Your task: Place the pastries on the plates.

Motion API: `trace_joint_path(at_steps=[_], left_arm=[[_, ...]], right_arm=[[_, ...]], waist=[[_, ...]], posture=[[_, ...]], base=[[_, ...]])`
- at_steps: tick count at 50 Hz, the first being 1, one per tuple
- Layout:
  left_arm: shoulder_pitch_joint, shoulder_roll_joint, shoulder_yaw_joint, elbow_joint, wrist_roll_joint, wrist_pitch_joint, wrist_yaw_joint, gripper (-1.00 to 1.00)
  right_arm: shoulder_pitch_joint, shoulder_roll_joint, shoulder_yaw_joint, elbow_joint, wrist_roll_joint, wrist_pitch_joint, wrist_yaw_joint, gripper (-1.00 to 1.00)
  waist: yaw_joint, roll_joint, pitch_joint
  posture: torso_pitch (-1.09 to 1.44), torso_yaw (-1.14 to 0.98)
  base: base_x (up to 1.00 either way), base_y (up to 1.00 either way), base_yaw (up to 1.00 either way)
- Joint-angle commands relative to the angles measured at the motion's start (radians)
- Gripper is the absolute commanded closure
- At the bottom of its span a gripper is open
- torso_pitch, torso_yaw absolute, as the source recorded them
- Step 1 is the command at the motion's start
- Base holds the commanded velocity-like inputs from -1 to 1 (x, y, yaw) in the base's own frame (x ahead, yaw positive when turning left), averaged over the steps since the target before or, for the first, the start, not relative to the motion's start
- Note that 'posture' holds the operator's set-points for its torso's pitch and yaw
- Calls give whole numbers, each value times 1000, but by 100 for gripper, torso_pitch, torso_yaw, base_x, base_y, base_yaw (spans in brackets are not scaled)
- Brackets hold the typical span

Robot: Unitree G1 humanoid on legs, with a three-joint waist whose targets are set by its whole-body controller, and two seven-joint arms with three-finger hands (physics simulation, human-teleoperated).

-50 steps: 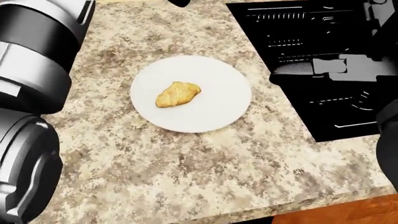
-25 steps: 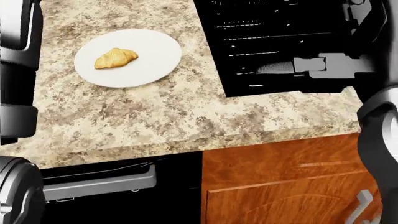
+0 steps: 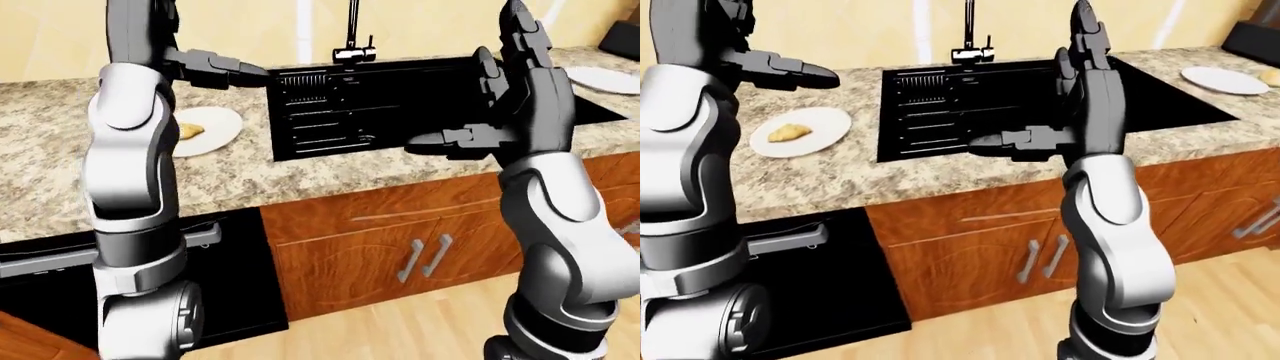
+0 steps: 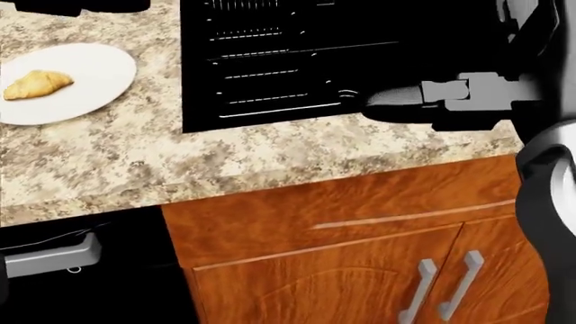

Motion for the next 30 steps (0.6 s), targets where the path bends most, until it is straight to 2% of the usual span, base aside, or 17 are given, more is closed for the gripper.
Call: trace_joint_path(at_steps=[1, 2, 6, 8, 9, 10, 11, 12, 16, 19, 21, 22, 23, 25, 27, 29, 30], left_arm=[[-45, 8, 0, -49, -18, 43, 27, -100], [-41, 2, 16, -49, -36, -4, 48, -100], [-15, 19, 5, -105, -63, 31, 64, -100], [-9, 21, 5, -132, -69, 44, 69, -100], [-7, 21, 9, -137, -76, 50, 72, -100], [-3, 21, 11, -142, -81, 49, 72, -100], [2, 26, 4, -146, -78, 40, 68, -100], [5, 24, 0, -151, -77, 34, 65, -100], [10, 25, 0, -158, -67, 31, 55, -100], [20, 24, -6, -183, -56, 53, 43, -100], [24, 21, -3, -211, -57, 77, 36, -100], [23, 20, -1, -219, -57, 84, 37, -100], [23, 20, -1, -217, -57, 82, 34, -100], [24, 18, -2, -213, -54, 80, 35, -100], [27, 18, -1, -214, -50, 80, 35, -100], [29, 18, 1, -217, -51, 83, 35, -100], [29, 19, 2, -216, -51, 85, 36, -100]], right_arm=[[-39, -15, -21, -25, -13, -39, -1, -100], [-41, -14, -18, -21, -17, -43, -1, -100], [-45, -15, -20, -19, -21, -41, 4, -100], [-46, -12, -20, -20, -20, -38, 4, -100], [-48, -12, -20, -20, -20, -38, 4, -100], [-46, -12, -22, -25, -19, -35, 5, -100], [-44, -12, -21, -27, -20, -35, 6, -100], [-45, -12, -20, -25, -20, -35, 6, -100], [-50, -13, -19, -26, -22, -32, 9, -100], [-54, -11, -16, -20, -26, -35, 11, -100], [-61, -10, -15, -15, -25, -35, 10, -100], [-62, -7, -16, -13, -22, -34, 9, -100], [-63, -4, -18, -12, -19, -32, 6, -100], [-63, -5, -17, -10, -17, -31, 2, -100], [-66, -2, -15, -4, -17, -26, -6, -100], [-75, 1, -16, 6, -18, -22, -15, -100], [-77, 3, -14, 11, -18, -20, -22, -100]], waist=[[-10, 8, -36], [-10, 2, -41], [2, -46, -33], [1, -94, -44], [-1, -147, -61], [-12, -113, -40], [-6, -126, -20], [-12, -120, -19], [-20, -81, -4], [-30, -56, -5], [-34, -28, -19], [-20, 19, -35], [-29, -21, -3], [-26, -2, -34], [-37, 10, -45], [-47, 8, -47], [-44, -29, -50]], posture=[[0, 0], [0, 0], [0, 0], [0, 0], [0, 0], [0, 0], [0, 0], [0, 0], [0, 0], [0, 0], [0, 0], [0, 0], [0, 0], [0, 0], [0, 0], [0, 0], [0, 0]], base=[[39, -49, 0], [41, -50, 0], [42, -54, 0], [48, -69, 0], [48, -68, 0], [48, -68, 0], [48, -68, 0], [47, -68, 0], [48, -68, 0], [49, -68, 0], [48, -69, 0], [43, -68, 0], [40, -68, 0], [33, -69, 0], [12, -70, 0], [0, -57, 0], [0, -41, 0]])
